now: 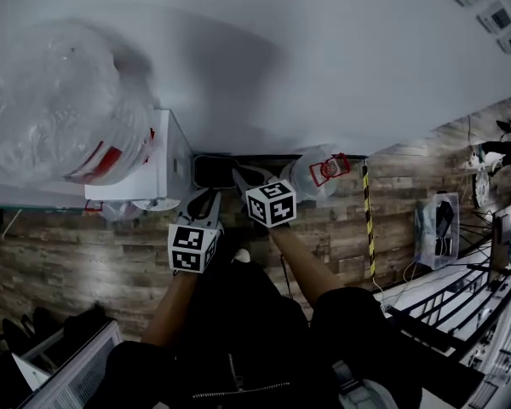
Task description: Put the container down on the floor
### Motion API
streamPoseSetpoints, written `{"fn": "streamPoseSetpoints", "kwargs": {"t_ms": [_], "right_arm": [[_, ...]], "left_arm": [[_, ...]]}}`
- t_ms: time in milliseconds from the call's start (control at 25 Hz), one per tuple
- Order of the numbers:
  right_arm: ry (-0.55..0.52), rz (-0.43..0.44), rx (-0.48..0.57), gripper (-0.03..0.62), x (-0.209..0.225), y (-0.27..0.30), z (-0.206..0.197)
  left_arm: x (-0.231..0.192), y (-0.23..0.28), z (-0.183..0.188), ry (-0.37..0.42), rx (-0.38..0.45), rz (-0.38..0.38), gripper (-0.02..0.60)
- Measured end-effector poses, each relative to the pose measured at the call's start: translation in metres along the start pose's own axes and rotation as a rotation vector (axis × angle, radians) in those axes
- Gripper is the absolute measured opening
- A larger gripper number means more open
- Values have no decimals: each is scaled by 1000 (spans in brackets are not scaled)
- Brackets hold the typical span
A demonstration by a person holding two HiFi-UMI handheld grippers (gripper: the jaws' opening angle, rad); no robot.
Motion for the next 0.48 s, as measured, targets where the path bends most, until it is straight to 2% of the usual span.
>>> {"fn": "streamPoseSetpoints", "kwargs": {"t_ms": [200, 320, 480], "right_arm": [[-222, -8, 116, 11, -19, -58, 40], [-224, -15, 223, 11, -23, -91, 71], [-192, -19, 358, 11, -37, -133, 92]], "left_arm": [[19, -28, 14, 32, 7, 17, 49], [28, -38, 39, 73, 53, 28, 49], [36, -55, 59, 116, 95, 41, 49]]}}
Point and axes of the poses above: the fingertips, and each gripper's own axes: y forward along the fingers, x to its right, z out of its top, the point moved 4 cm from there along -y, backward along the fingers, and after that the axes turned 15 degrees about -z, right-handed, at the moved point
